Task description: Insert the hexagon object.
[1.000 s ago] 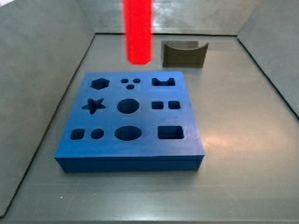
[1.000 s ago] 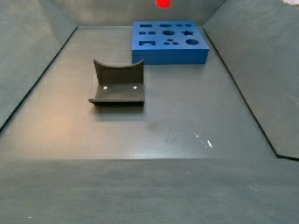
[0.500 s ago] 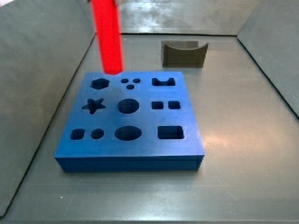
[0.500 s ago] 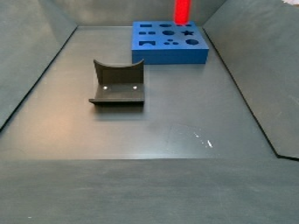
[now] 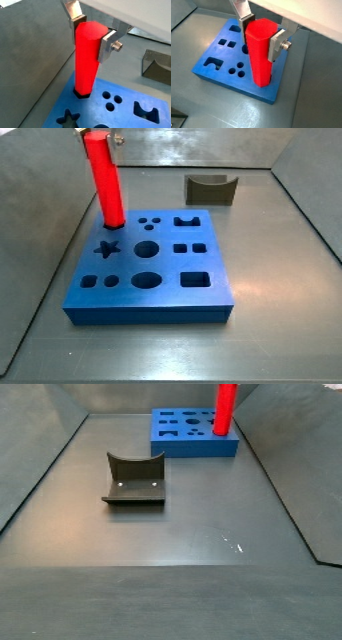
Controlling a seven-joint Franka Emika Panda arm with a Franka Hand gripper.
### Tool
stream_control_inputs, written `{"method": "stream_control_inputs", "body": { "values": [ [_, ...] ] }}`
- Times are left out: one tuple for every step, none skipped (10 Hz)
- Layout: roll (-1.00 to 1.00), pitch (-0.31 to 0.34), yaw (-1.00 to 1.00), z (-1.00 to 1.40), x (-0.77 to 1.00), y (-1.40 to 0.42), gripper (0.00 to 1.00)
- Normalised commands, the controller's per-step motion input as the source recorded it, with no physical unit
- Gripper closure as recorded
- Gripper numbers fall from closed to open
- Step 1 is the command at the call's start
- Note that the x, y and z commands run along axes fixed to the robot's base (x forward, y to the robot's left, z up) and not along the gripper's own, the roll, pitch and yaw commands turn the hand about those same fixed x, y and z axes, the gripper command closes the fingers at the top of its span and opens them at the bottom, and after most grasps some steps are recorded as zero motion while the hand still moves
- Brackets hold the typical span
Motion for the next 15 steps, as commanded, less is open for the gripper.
{"method": "stream_control_inputs", "body": {
  "values": [
    [0.00,0.000,-0.12,-0.07,-0.10,0.00,1.00],
    [0.00,-0.010,-0.27,-0.21,-0.05,0.00,1.00],
    [-0.06,-0.043,-0.38,-0.21,0.00,-0.04,1.00],
    [-0.16,-0.044,-0.41,-0.20,0.00,-0.06,1.00],
    [-0.17,-0.046,-0.47,-0.16,0.09,-0.08,1.00],
    [-0.14,-0.050,-0.49,-0.14,0.17,-0.07,1.00],
    [-0.14,-0.044,-0.46,-0.16,0.18,-0.05,1.00],
    [-0.16,-0.040,-0.41,-0.19,0.19,-0.03,1.00],
    [-0.17,-0.031,-0.31,-0.23,0.12,-0.01,1.00],
    [-0.16,-0.029,-0.23,-0.28,0.00,-0.01,1.00],
    [-0.15,-0.024,-0.15,-0.31,0.00,0.00,1.00],
    [-0.09,-0.027,-0.12,-0.35,0.00,0.00,1.00],
    [0.00,-0.046,-0.11,-0.37,0.00,0.00,1.00],
    [0.02,-0.039,-0.07,-0.37,0.00,0.00,1.00],
    [0.07,-0.019,-0.05,-0.38,0.00,0.00,1.00]
  ]
}}
